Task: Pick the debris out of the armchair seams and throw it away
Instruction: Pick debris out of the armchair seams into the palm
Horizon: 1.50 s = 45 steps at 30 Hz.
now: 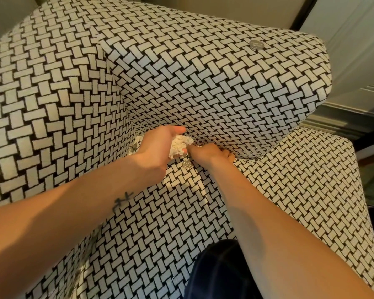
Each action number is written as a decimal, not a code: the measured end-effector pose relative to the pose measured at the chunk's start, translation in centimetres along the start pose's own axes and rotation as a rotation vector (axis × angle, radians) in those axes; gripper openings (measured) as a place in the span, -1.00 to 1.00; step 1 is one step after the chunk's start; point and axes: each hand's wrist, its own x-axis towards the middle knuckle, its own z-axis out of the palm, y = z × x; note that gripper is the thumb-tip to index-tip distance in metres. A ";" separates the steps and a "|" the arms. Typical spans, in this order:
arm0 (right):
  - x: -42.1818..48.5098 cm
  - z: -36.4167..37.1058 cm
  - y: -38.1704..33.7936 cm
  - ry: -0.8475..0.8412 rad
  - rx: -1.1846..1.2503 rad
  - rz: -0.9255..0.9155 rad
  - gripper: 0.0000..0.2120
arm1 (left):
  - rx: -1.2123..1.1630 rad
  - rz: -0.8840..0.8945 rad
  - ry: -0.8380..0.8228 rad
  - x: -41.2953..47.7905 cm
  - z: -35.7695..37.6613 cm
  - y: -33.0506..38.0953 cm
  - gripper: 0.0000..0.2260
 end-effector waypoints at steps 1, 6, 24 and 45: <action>0.0 0.0 -0.2 -0.002 -0.012 0.010 -0.34 | 0.005 0.003 -0.002 0.0 -0.1 0.0 -0.82; 0.1 0.1 0.1 0.047 0.065 0.025 -0.47 | 0.003 0.022 -0.025 -0.2 -0.1 0.1 -0.82; -0.5 0.7 2.2 0.139 0.437 -0.121 -0.71 | -0.003 -0.006 -0.025 0.3 -0.3 0.2 -0.62; -6.1 -1.6 5.1 0.079 0.948 -0.343 -0.75 | -0.001 -0.048 -0.138 1.8 0.0 -1.2 -0.76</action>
